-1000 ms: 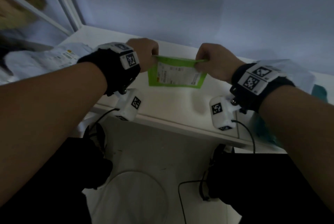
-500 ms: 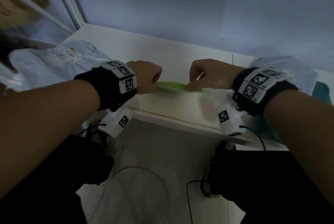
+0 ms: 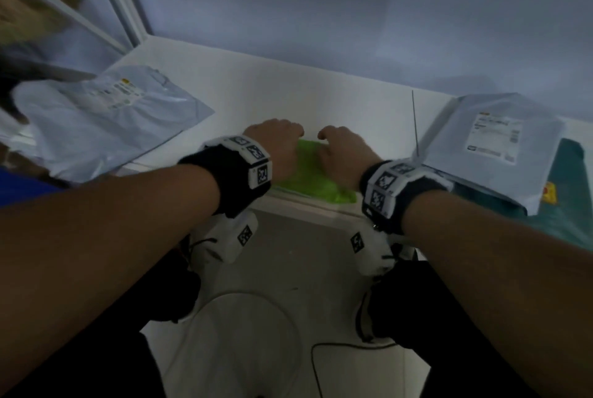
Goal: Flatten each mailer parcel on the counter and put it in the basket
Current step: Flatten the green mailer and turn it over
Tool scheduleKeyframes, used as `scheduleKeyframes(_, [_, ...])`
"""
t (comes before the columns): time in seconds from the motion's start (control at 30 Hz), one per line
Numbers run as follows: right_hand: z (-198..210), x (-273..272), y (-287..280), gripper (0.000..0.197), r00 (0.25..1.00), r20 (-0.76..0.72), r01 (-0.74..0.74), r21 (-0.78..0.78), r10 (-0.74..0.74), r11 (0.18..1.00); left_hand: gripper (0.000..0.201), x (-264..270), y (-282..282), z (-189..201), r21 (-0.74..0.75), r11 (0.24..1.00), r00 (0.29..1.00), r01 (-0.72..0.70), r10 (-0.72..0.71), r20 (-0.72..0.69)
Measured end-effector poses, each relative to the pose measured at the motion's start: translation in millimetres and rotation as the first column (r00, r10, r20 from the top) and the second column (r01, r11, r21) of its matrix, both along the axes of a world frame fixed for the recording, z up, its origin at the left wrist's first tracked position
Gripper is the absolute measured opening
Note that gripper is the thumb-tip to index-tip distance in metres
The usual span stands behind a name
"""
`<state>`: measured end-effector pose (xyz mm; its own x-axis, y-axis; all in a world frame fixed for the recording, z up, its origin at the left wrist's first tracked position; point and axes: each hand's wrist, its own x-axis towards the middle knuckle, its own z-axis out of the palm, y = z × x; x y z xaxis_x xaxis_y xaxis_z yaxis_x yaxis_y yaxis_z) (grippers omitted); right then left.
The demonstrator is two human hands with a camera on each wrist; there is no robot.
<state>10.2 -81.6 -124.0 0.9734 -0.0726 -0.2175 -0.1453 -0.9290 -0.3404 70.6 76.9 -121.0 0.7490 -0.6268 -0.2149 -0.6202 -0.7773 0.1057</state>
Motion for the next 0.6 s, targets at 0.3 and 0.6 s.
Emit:
scheduleKeyframes(0.3, [-64, -9, 11, 0.075, 0.992, 0.127, -0.017, -0.024, 0.02, 1.0, 0.055, -8, 0, -61, -0.163, 0.986, 1.0, 0.018, -0.016, 0.014])
scheduleKeyframes(0.6, [-68, -26, 10, 0.058, 0.978, 0.21, 0.031, -0.083, -0.013, 0.996, 0.059, -16, 10, -67, -0.13, 0.991, 0.998, -0.002, 0.011, 0.067])
